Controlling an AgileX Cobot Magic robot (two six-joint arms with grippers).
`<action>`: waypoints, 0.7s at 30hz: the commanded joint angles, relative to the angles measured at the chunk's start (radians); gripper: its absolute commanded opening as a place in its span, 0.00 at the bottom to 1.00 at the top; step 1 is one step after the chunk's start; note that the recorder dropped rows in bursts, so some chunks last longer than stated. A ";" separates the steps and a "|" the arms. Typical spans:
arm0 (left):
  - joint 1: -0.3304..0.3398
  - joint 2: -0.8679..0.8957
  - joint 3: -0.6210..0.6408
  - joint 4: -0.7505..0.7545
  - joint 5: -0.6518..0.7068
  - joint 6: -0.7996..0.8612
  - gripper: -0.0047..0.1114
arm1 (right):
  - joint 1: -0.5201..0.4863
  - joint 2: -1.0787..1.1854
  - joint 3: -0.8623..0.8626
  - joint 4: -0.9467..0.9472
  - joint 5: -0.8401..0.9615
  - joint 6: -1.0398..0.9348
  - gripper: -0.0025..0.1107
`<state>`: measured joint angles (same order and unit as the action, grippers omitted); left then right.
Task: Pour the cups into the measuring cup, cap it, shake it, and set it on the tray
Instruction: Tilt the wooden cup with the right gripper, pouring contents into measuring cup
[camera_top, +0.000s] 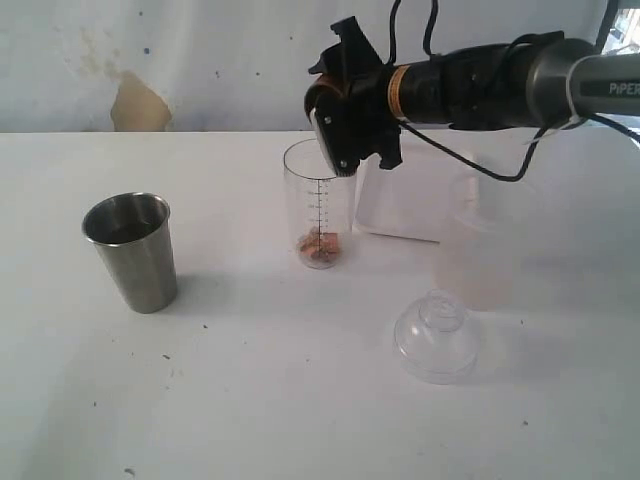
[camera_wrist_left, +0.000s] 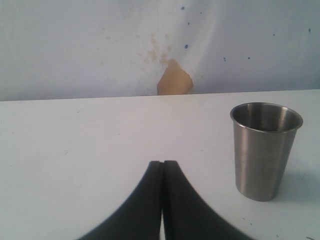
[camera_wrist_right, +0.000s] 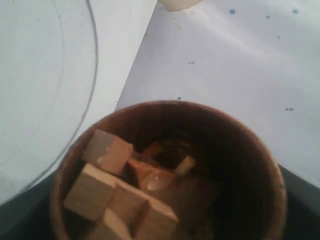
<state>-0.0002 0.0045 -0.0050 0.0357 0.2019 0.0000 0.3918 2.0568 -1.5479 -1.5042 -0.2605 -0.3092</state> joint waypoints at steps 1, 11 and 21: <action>-0.004 -0.004 0.005 -0.005 -0.009 0.000 0.04 | 0.016 -0.022 0.003 0.004 0.019 -0.029 0.02; -0.004 -0.004 0.005 -0.005 -0.009 0.000 0.04 | 0.018 -0.047 0.003 0.002 0.031 -0.054 0.02; -0.004 -0.004 0.005 -0.005 -0.009 0.000 0.04 | 0.026 -0.051 0.003 -0.121 0.064 -0.054 0.02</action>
<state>-0.0002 0.0045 -0.0050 0.0357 0.2019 0.0000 0.4114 2.0212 -1.5479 -1.5939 -0.2149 -0.3587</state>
